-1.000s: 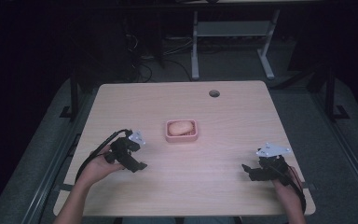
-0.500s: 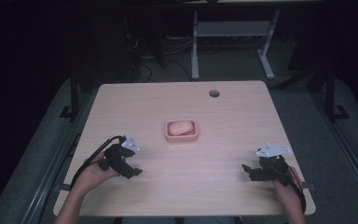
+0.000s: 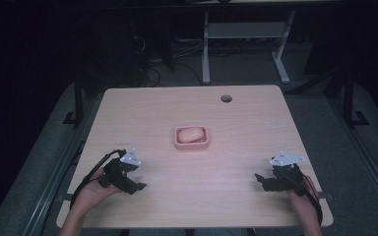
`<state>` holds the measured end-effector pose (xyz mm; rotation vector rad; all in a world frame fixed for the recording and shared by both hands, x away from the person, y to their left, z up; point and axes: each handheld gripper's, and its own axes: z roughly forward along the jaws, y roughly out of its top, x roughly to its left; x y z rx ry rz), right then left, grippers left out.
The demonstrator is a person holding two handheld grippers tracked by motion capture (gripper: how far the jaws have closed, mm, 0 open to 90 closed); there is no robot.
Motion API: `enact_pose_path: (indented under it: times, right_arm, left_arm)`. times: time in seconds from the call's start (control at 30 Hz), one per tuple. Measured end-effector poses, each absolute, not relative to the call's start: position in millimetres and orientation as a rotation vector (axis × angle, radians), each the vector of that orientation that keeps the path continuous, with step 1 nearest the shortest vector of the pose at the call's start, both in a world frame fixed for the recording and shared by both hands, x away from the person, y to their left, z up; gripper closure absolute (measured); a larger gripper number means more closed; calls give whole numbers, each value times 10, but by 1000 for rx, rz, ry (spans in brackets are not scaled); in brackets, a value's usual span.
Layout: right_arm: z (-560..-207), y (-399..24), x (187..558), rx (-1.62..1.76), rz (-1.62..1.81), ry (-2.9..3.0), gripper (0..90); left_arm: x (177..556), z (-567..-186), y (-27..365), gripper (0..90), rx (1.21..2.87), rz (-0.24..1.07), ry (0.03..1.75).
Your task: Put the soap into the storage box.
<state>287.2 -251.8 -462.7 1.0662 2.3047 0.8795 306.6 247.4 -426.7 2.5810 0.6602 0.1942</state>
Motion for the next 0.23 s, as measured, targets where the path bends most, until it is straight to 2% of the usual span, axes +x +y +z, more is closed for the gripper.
enact_pose_path:
  times: [0.23]
  right_arm:
    - [-4610,-2493,2870,1035,889,2309,138]
  left_arm:
    - [3025,-4313,2537,237,2567,207,677]
